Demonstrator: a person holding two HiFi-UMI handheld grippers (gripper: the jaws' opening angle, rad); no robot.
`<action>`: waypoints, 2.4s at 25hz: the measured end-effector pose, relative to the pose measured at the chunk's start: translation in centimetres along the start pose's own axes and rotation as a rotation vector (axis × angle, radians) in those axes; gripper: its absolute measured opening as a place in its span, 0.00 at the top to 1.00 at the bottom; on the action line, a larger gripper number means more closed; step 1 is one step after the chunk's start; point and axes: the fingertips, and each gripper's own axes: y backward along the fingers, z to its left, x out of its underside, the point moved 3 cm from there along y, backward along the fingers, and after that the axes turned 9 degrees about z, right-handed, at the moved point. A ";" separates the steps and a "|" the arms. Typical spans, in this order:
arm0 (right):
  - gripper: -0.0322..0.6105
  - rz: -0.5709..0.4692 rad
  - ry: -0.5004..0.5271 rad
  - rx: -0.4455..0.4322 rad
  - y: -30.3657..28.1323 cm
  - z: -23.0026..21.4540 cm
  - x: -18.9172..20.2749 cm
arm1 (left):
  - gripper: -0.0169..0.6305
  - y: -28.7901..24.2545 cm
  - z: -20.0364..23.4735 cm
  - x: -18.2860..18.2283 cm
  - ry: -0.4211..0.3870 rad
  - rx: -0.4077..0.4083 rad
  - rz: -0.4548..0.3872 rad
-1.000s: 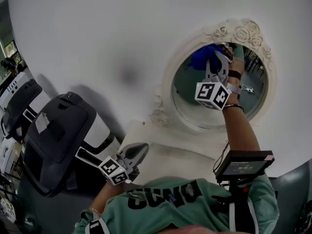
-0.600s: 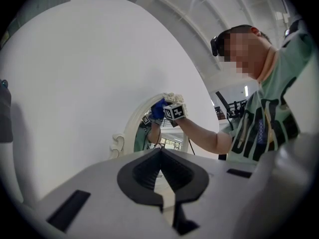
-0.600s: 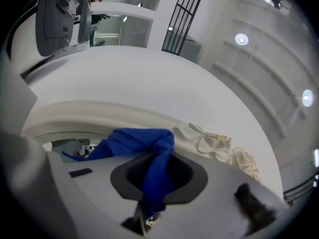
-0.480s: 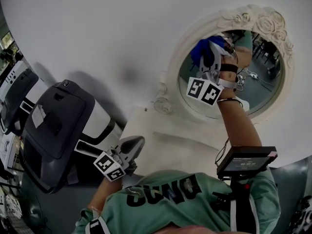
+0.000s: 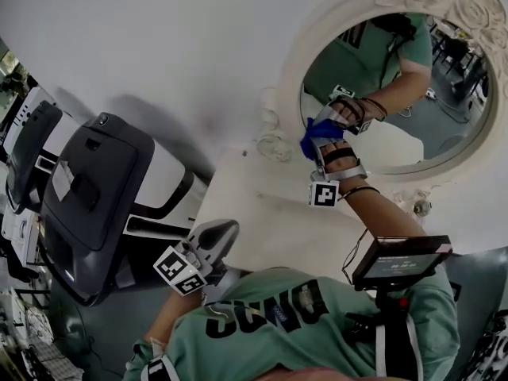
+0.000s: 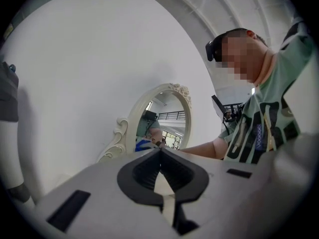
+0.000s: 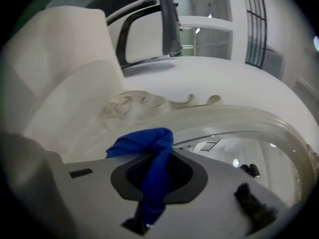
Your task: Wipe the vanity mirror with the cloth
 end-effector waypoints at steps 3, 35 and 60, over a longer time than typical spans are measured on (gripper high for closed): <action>0.88 0.035 0.056 -0.120 0.1 4.9 2.5 | 0.96 -0.3 -0.1 0.5 0.005 0.011 0.015; 0.87 0.131 -0.275 0.621 12.2 -37.9 11.3 | 0.96 -1.0 -3.9 -5.4 -0.145 0.061 -0.142; 0.87 0.114 -0.128 0.030 0.4 4.1 3.8 | 0.96 1.4 -1.5 -0.1 0.001 -0.017 0.062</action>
